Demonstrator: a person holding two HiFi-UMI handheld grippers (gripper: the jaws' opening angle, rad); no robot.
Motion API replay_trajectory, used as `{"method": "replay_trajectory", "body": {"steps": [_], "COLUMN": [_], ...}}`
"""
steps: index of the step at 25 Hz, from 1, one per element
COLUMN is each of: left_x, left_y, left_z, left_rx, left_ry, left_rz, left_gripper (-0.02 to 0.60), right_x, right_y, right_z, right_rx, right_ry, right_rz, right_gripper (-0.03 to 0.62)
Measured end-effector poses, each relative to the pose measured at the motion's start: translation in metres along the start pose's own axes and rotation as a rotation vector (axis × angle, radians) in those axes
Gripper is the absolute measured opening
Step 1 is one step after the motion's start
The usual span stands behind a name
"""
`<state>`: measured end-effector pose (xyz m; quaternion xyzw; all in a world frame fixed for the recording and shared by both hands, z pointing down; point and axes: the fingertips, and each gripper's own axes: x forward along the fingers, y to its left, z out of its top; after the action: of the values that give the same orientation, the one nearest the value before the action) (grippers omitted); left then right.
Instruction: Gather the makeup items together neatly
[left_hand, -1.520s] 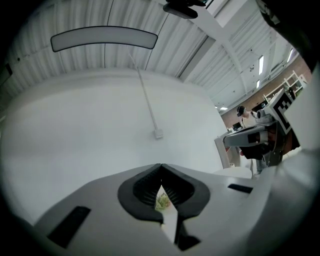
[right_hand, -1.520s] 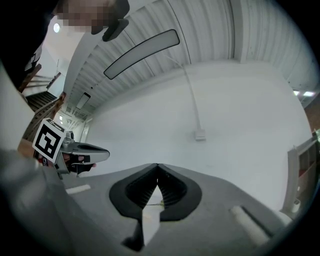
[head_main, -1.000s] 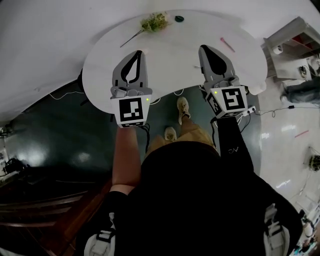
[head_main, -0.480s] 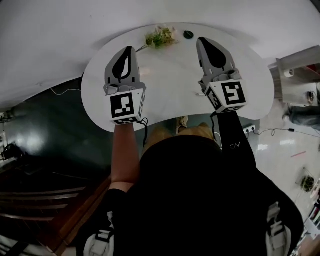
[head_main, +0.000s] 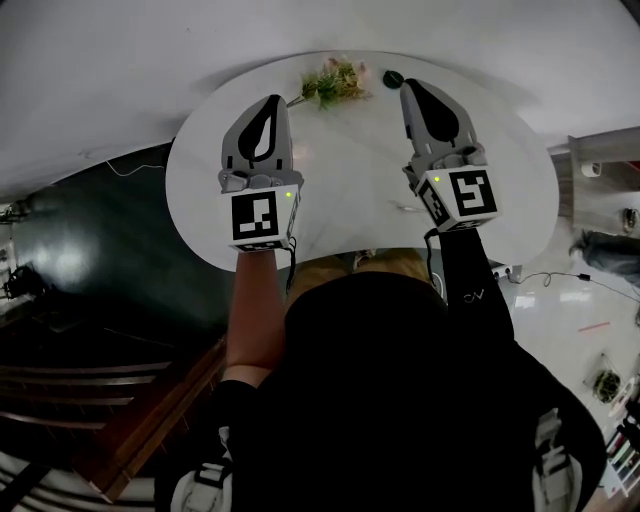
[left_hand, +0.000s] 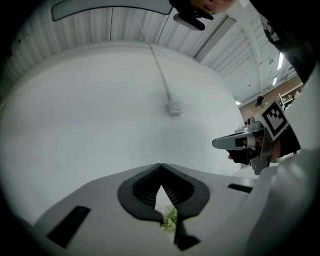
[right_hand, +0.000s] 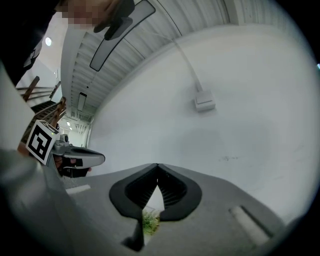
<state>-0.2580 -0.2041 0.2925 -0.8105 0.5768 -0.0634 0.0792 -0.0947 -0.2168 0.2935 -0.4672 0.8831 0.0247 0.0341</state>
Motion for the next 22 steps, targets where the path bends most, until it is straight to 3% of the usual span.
{"method": "replay_trajectory", "body": {"steps": [6, 9, 13, 15, 17, 22], "left_x": [0.01, 0.016, 0.023, 0.023, 0.019, -0.003], "left_y": [-0.004, -0.004, -0.005, -0.012, -0.021, -0.039], "left_z": [-0.008, -0.042, -0.101, -0.136, -0.169, -0.236], "left_rx": [0.005, 0.072, 0.144, 0.165, 0.2, 0.388], "left_ry": [0.02, 0.14, 0.365, 0.485, 0.602, 0.823], "left_rz": [-0.048, -0.125, -0.289, -0.412, -0.542, -0.789], "left_gripper": [0.008, 0.009, 0.014, 0.099, 0.121, 0.121], "right_x": [0.007, 0.006, 0.004, 0.002, 0.0, -0.005], "right_y": [-0.002, -0.01, -0.017, -0.021, -0.024, -0.028], "right_z": [-0.01, -0.013, -0.012, -0.014, -0.017, -0.017], "right_rx": [0.006, 0.007, 0.008, 0.006, 0.01, -0.01], "right_ry": [0.03, 0.034, 0.029, 0.037, 0.048, 0.058], "right_rz": [0.001, -0.017, -0.024, -0.029, -0.036, -0.039], "right_gripper": [0.005, 0.005, 0.005, 0.005, 0.005, 0.005]}}
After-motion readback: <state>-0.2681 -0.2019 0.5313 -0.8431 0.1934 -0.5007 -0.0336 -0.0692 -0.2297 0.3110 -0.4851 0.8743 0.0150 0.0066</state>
